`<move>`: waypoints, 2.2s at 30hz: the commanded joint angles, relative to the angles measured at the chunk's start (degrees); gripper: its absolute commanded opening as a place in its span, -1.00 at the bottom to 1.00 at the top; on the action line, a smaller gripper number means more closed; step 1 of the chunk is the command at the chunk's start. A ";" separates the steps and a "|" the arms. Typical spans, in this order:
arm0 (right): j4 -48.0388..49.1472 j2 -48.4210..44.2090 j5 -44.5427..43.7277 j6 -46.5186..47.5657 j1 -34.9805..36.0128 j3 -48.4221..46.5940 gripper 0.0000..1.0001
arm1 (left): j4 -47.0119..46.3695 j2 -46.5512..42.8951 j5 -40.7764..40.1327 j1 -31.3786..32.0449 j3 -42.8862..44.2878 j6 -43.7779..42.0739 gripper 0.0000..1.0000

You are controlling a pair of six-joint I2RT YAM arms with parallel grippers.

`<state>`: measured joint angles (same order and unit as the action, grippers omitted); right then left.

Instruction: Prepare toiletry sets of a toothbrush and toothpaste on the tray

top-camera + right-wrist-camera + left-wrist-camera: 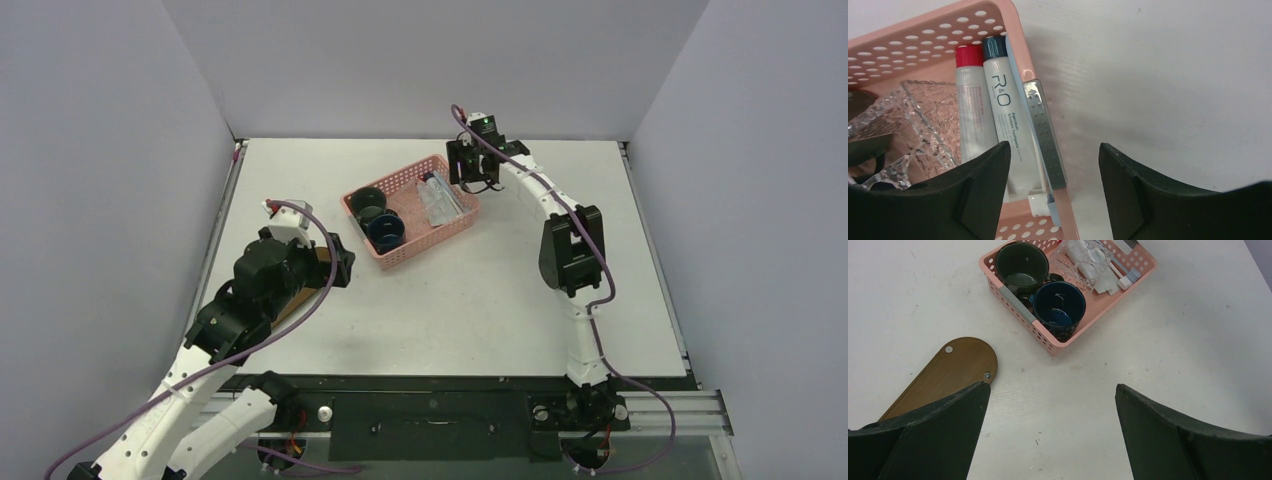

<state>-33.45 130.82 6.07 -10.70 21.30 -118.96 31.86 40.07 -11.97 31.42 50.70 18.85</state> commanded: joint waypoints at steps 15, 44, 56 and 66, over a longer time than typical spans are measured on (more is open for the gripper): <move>-0.57 4.03 1.92 1.11 -0.58 -2.92 -0.19 | -1.65 0.16 -0.58 -0.31 0.22 -0.48 0.93; 9.61 -9.42 -6.58 -7.64 -1.60 20.84 -1.00 | -1.68 0.43 0.23 -0.48 0.27 -0.35 0.93; 14.80 -16.73 -10.95 -12.58 -3.48 31.37 -1.00 | -1.55 0.39 0.11 -0.49 0.17 -0.31 0.93; 13.47 -15.43 -8.97 -11.52 -5.39 27.91 -1.00 | -1.35 1.13 -0.24 -0.48 0.23 -0.31 0.93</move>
<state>-20.21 116.86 0.03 -21.71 17.91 -88.53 31.88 40.84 -11.97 31.31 50.70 18.85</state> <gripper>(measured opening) 0.139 0.965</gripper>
